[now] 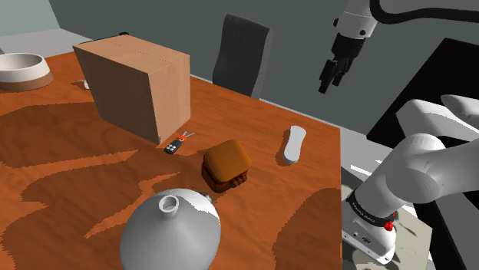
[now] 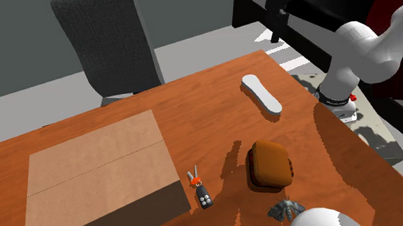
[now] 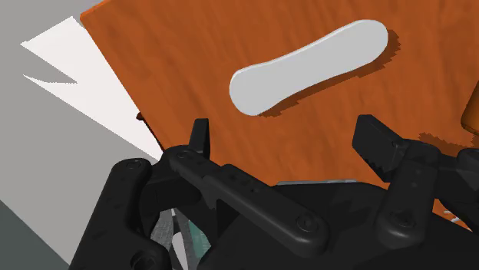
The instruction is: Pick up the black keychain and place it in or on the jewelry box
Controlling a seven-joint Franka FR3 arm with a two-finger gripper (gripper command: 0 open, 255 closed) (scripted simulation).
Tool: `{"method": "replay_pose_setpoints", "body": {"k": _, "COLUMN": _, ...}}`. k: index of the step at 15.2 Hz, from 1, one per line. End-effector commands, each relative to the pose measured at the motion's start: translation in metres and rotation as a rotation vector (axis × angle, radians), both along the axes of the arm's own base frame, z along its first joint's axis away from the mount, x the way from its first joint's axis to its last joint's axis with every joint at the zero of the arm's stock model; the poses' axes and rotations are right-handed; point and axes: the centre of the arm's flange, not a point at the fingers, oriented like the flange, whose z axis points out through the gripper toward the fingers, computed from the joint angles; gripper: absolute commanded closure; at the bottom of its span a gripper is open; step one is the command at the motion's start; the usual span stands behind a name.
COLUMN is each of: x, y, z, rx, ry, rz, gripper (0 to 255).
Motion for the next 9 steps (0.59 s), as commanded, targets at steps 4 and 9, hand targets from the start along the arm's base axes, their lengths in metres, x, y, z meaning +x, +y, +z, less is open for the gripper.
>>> {"method": "replay_pose_setpoints", "body": {"k": 4, "x": 0.014, "y": 0.033, "z": -0.014, "rx": 0.004, "ry": -0.005, "rz": -0.011, "gripper": 0}}
{"method": "replay_pose_setpoints", "body": {"k": 9, "x": 0.039, "y": 0.088, "z": -0.038, "rx": 0.012, "ry": -0.014, "rz": -0.029, "gripper": 0}}
